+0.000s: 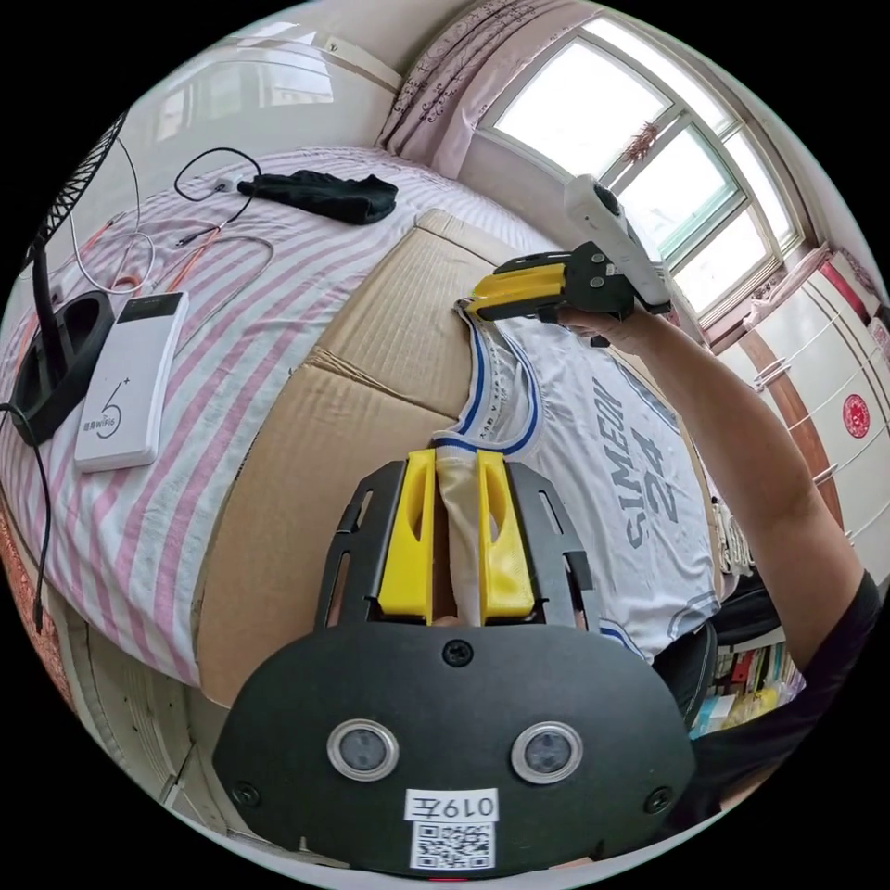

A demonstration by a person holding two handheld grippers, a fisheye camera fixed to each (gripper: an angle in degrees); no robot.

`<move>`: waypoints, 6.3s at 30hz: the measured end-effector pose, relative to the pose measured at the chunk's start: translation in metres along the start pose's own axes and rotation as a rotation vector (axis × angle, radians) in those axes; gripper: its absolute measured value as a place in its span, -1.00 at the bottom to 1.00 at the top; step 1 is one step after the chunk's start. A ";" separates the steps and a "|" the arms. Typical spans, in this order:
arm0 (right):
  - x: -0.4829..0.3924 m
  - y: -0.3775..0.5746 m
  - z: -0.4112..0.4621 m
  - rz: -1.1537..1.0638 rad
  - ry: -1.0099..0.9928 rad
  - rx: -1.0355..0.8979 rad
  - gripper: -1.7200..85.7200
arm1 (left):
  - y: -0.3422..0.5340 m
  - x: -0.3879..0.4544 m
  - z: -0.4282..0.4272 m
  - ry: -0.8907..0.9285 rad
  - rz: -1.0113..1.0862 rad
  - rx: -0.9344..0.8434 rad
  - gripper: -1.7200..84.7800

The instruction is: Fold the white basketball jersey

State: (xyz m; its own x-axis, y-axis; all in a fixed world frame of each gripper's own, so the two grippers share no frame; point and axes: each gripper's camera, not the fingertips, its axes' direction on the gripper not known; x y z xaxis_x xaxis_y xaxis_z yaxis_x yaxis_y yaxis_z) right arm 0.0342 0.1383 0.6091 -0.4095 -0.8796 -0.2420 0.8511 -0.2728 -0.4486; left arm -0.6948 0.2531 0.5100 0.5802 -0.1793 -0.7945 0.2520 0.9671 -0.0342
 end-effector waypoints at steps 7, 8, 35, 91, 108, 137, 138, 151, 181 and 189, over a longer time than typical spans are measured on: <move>0.008 0.021 0.017 0.086 0.054 0.057 -0.98 | 0.014 0.004 0.006 -0.011 0.033 0.056 -0.89; 0.010 0.023 0.018 0.100 0.053 0.067 -0.98 | 0.017 0.005 0.003 -0.035 0.033 0.072 -0.89; -0.016 0.217 -0.063 0.468 -0.153 0.410 -0.81 | -0.062 -0.046 0.077 0.121 -0.015 0.091 -0.79; -0.160 0.081 -0.130 0.381 -0.149 0.241 -0.98 | -0.212 0.045 0.455 -0.260 0.368 -0.464 -0.95; -0.146 0.053 -0.165 0.323 -0.089 0.207 -0.83 | -0.196 0.032 0.487 -0.307 0.371 -0.470 -0.94; 0.441 0.375 -0.045 0.756 -0.404 0.230 -0.74 | -0.269 0.007 0.583 0.016 0.431 -0.450 -0.75; 0.453 0.371 -0.033 0.745 -0.420 0.203 -0.75 | -0.269 0.007 0.588 0.015 0.439 -0.459 -0.75; 0.534 0.370 -0.011 0.724 -0.523 0.149 -0.74 | -0.266 -0.037 0.586 0.138 0.455 -0.374 -0.75; 0.607 0.367 -0.097 0.721 -0.483 0.189 -0.89 | -0.262 -0.035 0.610 -0.071 0.508 -0.310 -0.92; 0.636 0.382 -0.140 0.823 -0.484 0.242 -0.77 | -0.277 -0.061 0.595 -0.022 0.335 -0.269 -0.89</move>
State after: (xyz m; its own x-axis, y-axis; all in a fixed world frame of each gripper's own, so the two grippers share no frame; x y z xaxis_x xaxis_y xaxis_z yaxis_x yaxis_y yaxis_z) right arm 0.0534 -0.4709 0.1635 0.4734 -0.8808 0.0027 0.8768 0.4710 -0.0967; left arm -0.3394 -0.1112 0.9292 0.6126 0.1519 -0.7757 -0.1624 0.9846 0.0645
